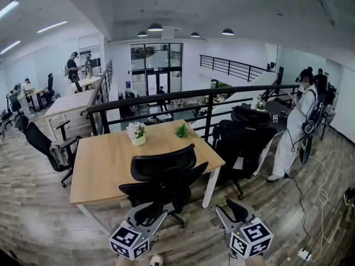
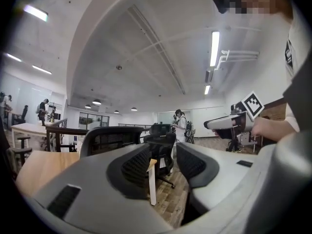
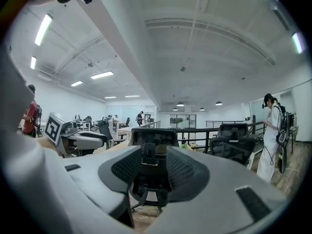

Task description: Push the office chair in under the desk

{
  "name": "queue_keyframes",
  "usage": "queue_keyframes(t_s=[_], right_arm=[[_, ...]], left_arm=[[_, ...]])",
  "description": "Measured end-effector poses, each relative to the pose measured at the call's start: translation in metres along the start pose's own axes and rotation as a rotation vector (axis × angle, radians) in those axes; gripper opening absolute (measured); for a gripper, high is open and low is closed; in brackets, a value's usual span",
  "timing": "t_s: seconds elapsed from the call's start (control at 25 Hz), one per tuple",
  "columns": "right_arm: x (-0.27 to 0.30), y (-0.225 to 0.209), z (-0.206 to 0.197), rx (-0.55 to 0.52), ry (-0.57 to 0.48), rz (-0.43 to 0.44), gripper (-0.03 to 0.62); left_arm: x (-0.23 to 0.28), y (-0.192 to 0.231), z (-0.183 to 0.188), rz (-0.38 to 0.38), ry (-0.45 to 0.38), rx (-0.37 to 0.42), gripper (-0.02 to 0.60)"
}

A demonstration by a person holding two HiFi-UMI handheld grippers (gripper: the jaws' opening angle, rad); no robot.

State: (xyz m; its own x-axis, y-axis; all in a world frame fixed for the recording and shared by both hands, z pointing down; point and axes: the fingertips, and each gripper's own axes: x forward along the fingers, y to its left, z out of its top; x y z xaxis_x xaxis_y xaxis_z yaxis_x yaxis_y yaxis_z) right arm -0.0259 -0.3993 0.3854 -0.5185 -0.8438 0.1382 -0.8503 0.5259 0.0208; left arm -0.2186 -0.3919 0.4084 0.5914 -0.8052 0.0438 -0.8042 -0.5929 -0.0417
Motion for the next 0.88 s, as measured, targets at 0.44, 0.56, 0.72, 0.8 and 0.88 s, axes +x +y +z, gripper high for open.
queue_keyframes(t_s=[0.44,0.56,0.72,0.8,0.88], right_arm=[[-0.024,0.024,0.016,-0.033,-0.044,0.037,0.023],[-0.026,0.032,0.02,-0.066,-0.048,0.064,0.018],[-0.028,0.036,0.02,-0.099,-0.038,0.07,0.018],[-0.029,0.035,0.018,-0.112,-0.031,0.066,0.018],[-0.03,0.034,0.018,-0.11,-0.031,0.067,0.018]], left_arm=[[-0.017,-0.027,0.022,0.069,-0.016,0.076,0.096],[-0.022,-0.031,0.025,0.083,0.002,0.103,0.012],[-0.026,-0.035,0.024,0.097,0.02,0.121,0.012],[-0.027,-0.035,0.022,0.105,0.015,0.112,0.012],[-0.027,-0.035,0.022,0.105,0.009,0.11,0.012]])
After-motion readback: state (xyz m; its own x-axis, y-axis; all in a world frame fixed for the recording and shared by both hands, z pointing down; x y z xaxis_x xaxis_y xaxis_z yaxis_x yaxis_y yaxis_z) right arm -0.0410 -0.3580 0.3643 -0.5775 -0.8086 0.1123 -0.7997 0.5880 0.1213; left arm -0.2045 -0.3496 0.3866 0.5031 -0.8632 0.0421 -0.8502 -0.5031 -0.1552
